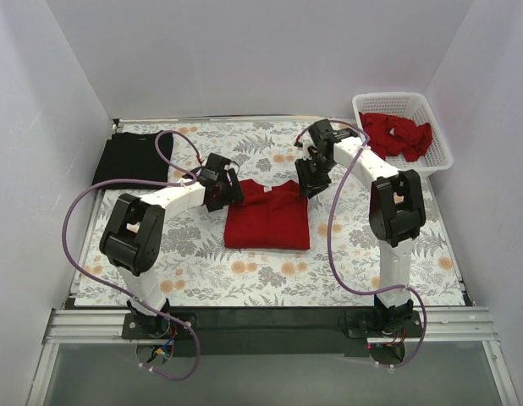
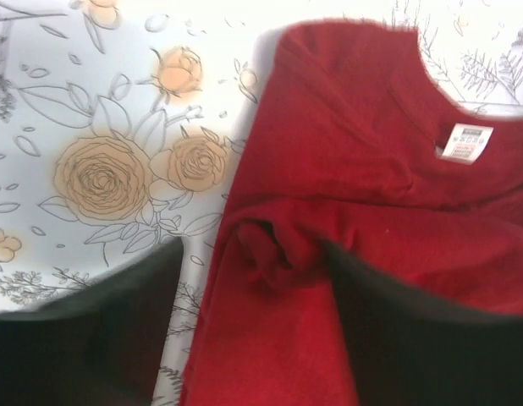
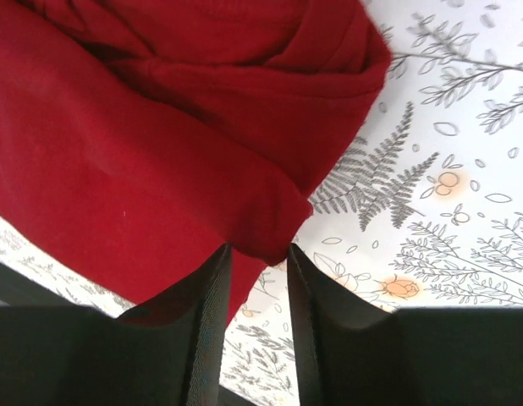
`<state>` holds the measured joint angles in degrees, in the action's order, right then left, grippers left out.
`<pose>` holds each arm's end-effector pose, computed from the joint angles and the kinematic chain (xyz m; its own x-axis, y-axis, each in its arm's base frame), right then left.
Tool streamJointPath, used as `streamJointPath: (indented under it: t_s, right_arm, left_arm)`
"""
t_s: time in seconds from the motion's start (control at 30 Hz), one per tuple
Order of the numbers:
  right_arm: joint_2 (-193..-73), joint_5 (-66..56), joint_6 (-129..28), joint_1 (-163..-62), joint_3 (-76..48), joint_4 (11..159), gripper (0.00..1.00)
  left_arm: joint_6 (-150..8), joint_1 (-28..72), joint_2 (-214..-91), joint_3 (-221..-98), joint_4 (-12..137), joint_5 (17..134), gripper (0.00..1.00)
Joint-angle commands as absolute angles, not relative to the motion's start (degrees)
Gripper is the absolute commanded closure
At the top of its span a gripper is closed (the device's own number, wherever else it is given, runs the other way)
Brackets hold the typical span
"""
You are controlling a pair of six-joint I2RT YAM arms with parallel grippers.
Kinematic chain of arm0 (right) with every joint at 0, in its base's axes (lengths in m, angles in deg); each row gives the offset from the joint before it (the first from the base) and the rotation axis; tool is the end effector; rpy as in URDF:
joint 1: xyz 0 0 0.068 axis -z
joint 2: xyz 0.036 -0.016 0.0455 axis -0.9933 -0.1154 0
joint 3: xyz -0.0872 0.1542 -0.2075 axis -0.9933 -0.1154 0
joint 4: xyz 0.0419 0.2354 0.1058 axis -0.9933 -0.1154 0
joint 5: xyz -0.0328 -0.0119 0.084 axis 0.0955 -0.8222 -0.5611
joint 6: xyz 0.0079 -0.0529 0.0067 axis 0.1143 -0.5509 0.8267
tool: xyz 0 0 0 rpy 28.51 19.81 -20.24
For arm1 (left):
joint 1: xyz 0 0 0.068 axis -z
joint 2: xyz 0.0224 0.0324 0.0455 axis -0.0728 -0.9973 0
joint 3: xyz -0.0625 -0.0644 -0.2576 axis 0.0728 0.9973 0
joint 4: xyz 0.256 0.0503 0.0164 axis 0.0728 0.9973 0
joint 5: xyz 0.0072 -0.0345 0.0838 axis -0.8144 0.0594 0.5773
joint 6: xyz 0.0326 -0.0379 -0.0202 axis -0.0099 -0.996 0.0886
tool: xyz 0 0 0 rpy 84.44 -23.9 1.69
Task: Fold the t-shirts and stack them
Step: Fold the tshirt
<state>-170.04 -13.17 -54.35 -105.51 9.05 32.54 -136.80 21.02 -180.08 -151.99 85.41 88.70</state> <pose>0.3931 0.1704 0.2174 -0.9044 -0.3168 -0.2860 -0.3947 0.8758 0.2780 0.3312 -0.1523 0.1733 -0.5436 -0.8187 -0.1850 -0.6710 0.5563 -0.4901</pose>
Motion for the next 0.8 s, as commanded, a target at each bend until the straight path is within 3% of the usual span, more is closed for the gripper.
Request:
streamJointPath:
  t_s: [0.0,0.1,0.27,0.4,0.43,0.57,0.77]
  right_arm:
    - [-165.3,-11.0,-52.9,-105.2,8.7,37.0,0.63]
    - [-160.0,-10.4,-52.7,-105.5,7.7,39.8,0.58]
    - [-153.2,-18.3,-54.0,-107.5,0.0,45.5,0.58]
    - [-154.0,-27.2,-56.0,-108.3,-3.7,48.6,0.59]
    - [-155.6,-28.6,-56.6,-108.6,-3.9,49.6,0.59]
    - [-161.0,-37.7,-58.5,-108.6,-2.8,52.1,0.6]
    - [-171.6,-40.8,-60.9,-107.4,4.3,52.1,0.61]
  left_arm:
    - [-135.3,20.6,-175.8,-153.7,83.3,92.9,0.32]
    - [-135.1,20.6,-170.7,-153.6,83.9,94.1,0.11]
    - [-134.8,22.5,-162.8,-150.6,84.0,92.1,0.11]
    - [-134.9,23.7,-160.1,-145.8,81.8,85.7,0.32]
    - [-134.7,24.0,-160.5,-144.2,79.7,84.3,0.45]
    - [-133.1,24.1,-166.7,-145.2,76.2,76.9,0.55]
    - [-134.2,21.8,-179.0,-152.2,74.9,79.8,0.76]
